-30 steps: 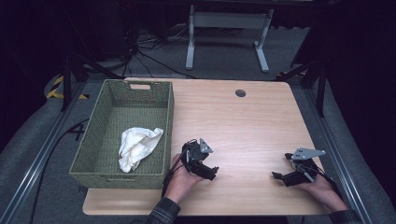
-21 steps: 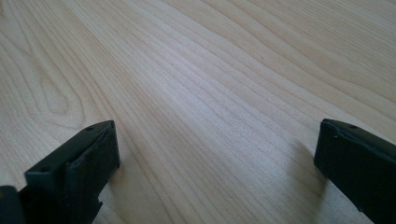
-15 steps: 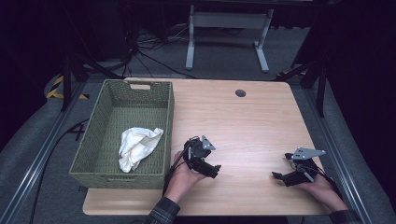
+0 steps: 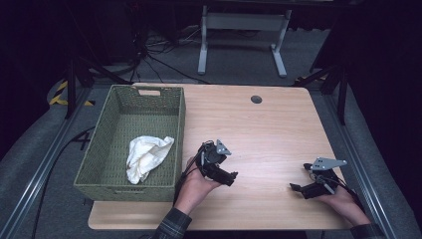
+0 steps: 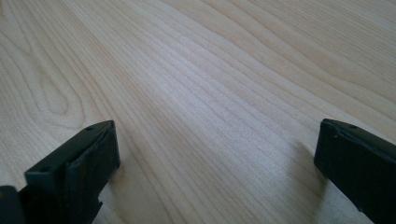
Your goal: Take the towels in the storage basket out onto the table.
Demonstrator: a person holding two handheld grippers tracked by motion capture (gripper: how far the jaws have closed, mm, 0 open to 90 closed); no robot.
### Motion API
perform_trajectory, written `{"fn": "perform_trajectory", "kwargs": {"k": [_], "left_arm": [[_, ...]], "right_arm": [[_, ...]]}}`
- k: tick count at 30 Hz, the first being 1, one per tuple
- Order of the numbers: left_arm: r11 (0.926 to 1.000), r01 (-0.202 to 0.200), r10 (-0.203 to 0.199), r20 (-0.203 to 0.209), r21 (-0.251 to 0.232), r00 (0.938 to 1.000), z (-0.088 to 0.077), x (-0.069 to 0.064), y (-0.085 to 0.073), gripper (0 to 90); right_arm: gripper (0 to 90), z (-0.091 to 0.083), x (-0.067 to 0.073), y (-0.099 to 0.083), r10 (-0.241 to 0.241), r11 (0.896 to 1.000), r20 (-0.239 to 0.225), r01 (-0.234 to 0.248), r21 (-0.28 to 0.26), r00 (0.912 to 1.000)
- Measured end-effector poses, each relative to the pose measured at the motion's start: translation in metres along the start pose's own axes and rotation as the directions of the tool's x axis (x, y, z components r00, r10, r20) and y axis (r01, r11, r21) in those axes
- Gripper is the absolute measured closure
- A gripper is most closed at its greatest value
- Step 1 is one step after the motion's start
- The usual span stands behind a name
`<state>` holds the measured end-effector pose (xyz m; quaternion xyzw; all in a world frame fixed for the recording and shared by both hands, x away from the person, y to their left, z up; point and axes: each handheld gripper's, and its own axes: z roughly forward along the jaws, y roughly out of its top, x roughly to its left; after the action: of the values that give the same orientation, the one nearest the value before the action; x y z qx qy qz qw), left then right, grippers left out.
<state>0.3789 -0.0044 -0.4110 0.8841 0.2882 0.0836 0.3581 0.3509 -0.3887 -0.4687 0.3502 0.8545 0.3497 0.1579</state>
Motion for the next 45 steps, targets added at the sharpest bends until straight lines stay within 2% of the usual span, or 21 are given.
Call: {"fn": "perform_trajectory", "kwargs": {"k": [11,13,23,27,34,40,45], "left_arm": [[1.0000,-0.002,0.002,0.000,-0.001,1.0000,-0.013,0.004,0.012,5.2],[1.0000,-0.009,0.009,-0.003,-0.004,1.0000,-0.015,0.005,0.013,5.2],[0.9997,0.008,-0.007,0.003,-0.024,1.0000,-0.027,0.015,0.020,5.2],[0.9997,-0.006,0.006,0.003,-0.023,1.0000,-0.032,0.019,0.022,5.1],[0.9994,0.015,-0.015,0.001,-0.030,0.9999,-0.042,0.027,0.024,5.1],[0.9993,0.009,-0.009,0.001,-0.036,1.0000,-0.051,0.036,0.027,5.0],[0.9982,0.030,-0.030,-0.006,-0.051,0.9995,-0.062,0.043,0.025,4.8]], "right_arm": [[0.3,0.000,0.000,0.000,0.000,1.000,0.000,0.000,0.000,1.0000],[0.3,0.000,0.000,0.000,0.000,1.000,0.000,0.000,0.000,1.0000],[0.3,0.000,0.000,0.000,0.000,1.000,0.000,0.000,0.000,1.0000],[0.3,0.000,0.000,0.000,0.001,1.000,0.000,-0.001,0.000,1.0000],[0.3,0.000,0.000,0.000,0.000,1.000,0.000,0.000,0.001,1.0000],[0.3,0.000,0.000,0.000,0.000,1.000,0.000,0.000,0.000,1.0000],[0.3,0.000,0.000,0.000,0.000,1.000,0.000,0.000,0.000,1.0000]]}}
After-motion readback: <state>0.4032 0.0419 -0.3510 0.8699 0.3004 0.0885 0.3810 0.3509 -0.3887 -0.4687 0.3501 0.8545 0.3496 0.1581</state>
